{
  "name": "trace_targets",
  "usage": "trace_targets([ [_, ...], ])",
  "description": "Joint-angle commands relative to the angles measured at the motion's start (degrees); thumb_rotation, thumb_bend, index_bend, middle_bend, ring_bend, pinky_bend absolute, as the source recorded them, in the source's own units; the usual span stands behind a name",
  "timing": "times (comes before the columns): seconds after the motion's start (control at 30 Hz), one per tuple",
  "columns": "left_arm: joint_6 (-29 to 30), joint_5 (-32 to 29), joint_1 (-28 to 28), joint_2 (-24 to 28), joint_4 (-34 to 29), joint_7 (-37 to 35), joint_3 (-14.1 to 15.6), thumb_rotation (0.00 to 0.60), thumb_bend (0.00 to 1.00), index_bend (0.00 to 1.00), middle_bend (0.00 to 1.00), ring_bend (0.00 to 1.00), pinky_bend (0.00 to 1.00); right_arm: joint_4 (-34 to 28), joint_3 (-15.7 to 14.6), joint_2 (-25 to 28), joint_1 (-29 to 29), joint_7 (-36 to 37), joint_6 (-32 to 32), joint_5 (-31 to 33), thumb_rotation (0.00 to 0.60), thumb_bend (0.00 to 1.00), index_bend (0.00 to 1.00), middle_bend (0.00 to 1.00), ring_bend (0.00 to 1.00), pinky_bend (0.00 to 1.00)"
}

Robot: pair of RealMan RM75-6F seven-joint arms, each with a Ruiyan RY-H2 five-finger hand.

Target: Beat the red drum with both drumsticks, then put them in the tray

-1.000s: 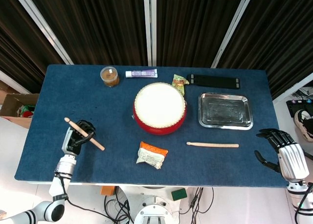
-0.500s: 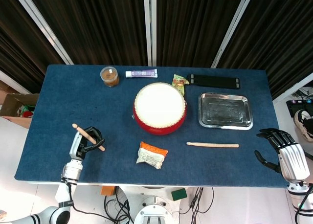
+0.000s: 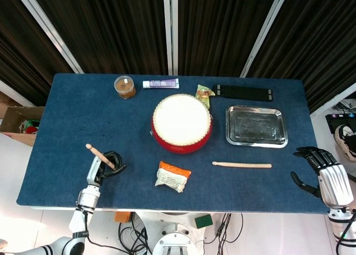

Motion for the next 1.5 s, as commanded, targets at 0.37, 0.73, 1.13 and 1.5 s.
trace_targets([
  [0.37,-1.2,0.4,-0.4,-2.0,3.7,0.1,0.6,0.600,0.09,0.80,0.78,0.73,0.82,-0.3,0.1,0.0,-0.5,0.1,0.5,0.1,0.600,0.25,0.36,0.32,0.25,0.34],
  [0.73,0.1,0.5,-0.6,-4.0,6.9,1.3,-0.4,0.600,0.26,0.91,0.92,0.88,1.00,-0.7,0.3,0.1,-0.7,0.0,1.0,-0.1,0.600,0.25,0.36,0.32,0.25,0.34],
  [1.13,6.3,6.8,-2.4,0.9,7.0,22.3,0.1,0.600,0.48,1.00,1.00,1.00,1.00,-0.5,-0.2,0.7,-0.5,0.8,-0.3,0.0,0.600,0.25,0.36,0.32,0.25,0.35],
  [1.5,8.6,12.5,-4.1,14.6,-7.1,66.5,0.4,0.600,0.50,1.00,1.00,1.00,1.00,-6.4,-2.8,2.2,6.6,-4.8,-21.5,5.0,0.600,0.28,0.36,0.37,0.28,0.40],
])
